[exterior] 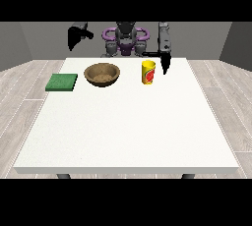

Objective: Pick the cup and pour the ball into the bowl, then pick the bowl and place it on the pad

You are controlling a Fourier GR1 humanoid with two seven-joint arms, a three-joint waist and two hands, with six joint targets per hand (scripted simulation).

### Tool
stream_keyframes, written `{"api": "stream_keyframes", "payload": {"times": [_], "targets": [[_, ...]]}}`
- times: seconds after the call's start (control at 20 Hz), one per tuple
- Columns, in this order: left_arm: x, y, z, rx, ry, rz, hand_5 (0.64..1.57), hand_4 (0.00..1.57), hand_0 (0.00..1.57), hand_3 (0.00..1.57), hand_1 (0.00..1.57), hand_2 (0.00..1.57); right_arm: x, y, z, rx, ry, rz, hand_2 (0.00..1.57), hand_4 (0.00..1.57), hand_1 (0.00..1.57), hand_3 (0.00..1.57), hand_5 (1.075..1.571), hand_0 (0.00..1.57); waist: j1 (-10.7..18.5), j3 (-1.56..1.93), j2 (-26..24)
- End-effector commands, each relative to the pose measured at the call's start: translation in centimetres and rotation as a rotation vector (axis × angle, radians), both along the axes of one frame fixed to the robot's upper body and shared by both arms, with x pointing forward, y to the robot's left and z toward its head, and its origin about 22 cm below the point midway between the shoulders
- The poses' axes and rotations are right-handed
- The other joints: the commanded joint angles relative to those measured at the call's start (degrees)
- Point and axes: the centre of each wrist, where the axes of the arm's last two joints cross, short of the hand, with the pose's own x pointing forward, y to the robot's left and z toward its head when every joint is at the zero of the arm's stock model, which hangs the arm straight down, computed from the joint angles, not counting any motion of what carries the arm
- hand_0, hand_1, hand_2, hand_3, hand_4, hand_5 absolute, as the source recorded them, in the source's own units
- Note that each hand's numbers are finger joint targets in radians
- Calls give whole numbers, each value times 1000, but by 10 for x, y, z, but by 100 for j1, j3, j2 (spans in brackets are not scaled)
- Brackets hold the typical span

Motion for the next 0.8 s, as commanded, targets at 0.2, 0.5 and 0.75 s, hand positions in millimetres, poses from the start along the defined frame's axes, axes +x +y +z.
{"api": "stream_keyframes", "payload": {"times": [0.2,0.5,0.75], "targets": [[9,-8,-28,-20,35,41,1525,0,0,0,0,0,3,0,2,-18,30,29,344,635,0,523,1566,0,-236,-1,-51],[19,-7,-26,21,24,62,1531,0,0,0,0,0,12,-37,22,-14,10,19,354,620,0,555,1568,0,-241,0,11],[24,-4,-31,8,-36,81,1531,0,0,0,0,0,3,-20,-2,-14,-52,36,325,622,0,486,1568,0,-467,-1,311]]}}
